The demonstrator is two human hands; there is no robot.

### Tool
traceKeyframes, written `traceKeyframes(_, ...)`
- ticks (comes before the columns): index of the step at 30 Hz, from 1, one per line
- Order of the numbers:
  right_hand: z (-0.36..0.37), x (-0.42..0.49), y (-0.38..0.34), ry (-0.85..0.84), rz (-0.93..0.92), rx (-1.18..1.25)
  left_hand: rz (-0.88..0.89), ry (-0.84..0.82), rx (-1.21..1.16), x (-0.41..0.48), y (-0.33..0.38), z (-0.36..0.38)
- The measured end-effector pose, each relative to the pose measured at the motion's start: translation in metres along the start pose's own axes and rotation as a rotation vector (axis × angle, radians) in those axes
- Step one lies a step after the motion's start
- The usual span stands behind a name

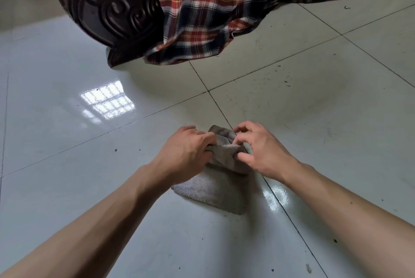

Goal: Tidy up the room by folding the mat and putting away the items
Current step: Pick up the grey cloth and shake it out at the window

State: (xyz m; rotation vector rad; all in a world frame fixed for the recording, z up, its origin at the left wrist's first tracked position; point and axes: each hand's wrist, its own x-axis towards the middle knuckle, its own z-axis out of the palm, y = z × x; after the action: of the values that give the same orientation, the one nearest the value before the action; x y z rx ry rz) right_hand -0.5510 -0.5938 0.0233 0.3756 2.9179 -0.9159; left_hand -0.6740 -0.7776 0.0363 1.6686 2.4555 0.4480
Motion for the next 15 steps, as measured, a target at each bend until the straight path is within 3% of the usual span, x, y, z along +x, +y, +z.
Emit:
traceKeyframes(5, -0.001, 0.003, 0.001, -0.039, -0.118, -0.127, -0.011, -0.029, 0.000, -0.006, -0.002, 0.004)
traceKeyframes(8, 0.000, 0.000, 0.003, -0.058, -0.157, -0.177, -0.039, -0.129, -0.003, -0.011, -0.005, 0.008)
traceKeyframes(15, -0.001, -0.003, 0.007, 0.014, 0.032, -0.180, -0.171, -0.105, 0.001, -0.009, -0.020, 0.023)
